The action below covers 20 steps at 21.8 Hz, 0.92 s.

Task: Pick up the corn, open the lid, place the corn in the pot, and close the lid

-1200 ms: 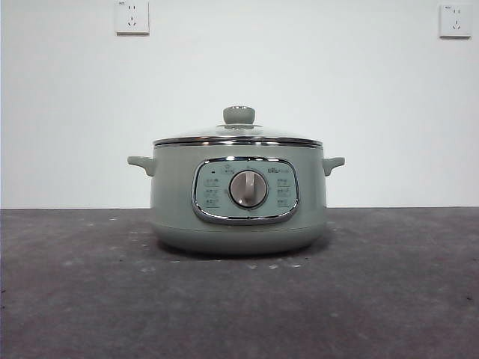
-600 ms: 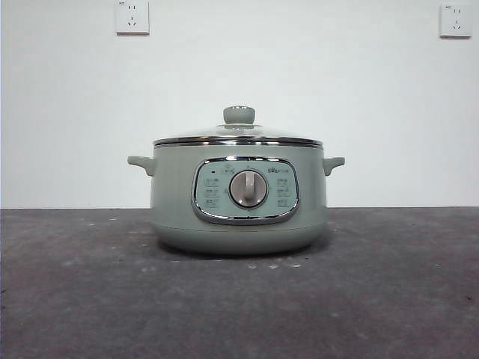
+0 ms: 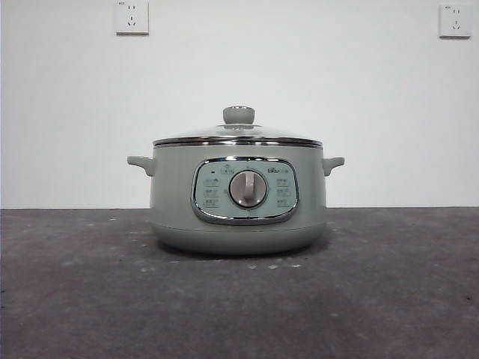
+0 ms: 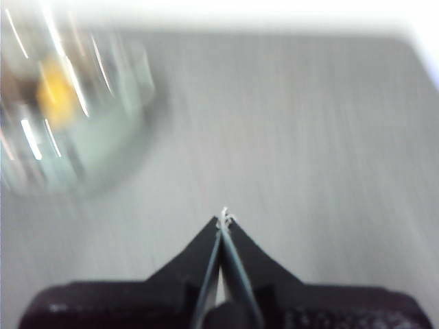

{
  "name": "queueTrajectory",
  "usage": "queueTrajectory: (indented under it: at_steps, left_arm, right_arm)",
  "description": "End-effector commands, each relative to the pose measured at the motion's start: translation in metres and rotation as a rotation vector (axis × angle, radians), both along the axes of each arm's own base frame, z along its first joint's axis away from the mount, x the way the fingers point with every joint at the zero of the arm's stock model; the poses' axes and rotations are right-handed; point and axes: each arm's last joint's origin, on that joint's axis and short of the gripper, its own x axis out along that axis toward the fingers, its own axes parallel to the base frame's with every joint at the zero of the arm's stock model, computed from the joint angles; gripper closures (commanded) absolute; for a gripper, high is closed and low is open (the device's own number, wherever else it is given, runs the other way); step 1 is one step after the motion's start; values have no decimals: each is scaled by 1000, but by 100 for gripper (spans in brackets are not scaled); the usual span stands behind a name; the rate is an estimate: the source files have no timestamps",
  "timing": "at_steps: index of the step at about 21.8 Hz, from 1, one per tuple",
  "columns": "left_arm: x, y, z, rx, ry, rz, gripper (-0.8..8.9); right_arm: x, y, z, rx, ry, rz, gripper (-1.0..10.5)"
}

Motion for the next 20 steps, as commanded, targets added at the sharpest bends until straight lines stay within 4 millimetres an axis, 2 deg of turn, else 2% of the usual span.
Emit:
queueTrajectory:
  at_steps: [1, 4, 7, 10, 15, 20]
  left_arm:
    - [0, 0, -2, -11, 2, -1, 815]
    - [0, 0, -2, -10, 2, -1, 814]
    - [0, 0, -2, -10, 2, -1, 815]
    - [0, 0, -2, -10, 3, -1, 815]
    - [0, 0, -2, -10, 3, -1, 815]
    - [0, 0, -2, -10, 4, -1, 814]
  right_arm:
    - [7, 2, -21, -5, -175, -9, 946]
    - [29, 3, -63, 20, -308, -90, 946]
    - [55, 0, -117, 43, -360, -144, 946]
    - [66, -2, -150, 72, -359, -165, 946]
    - [77, -3, -188, 73, -317, -171, 946]
    - [80, -2, -206, 74, -259, -155, 946]
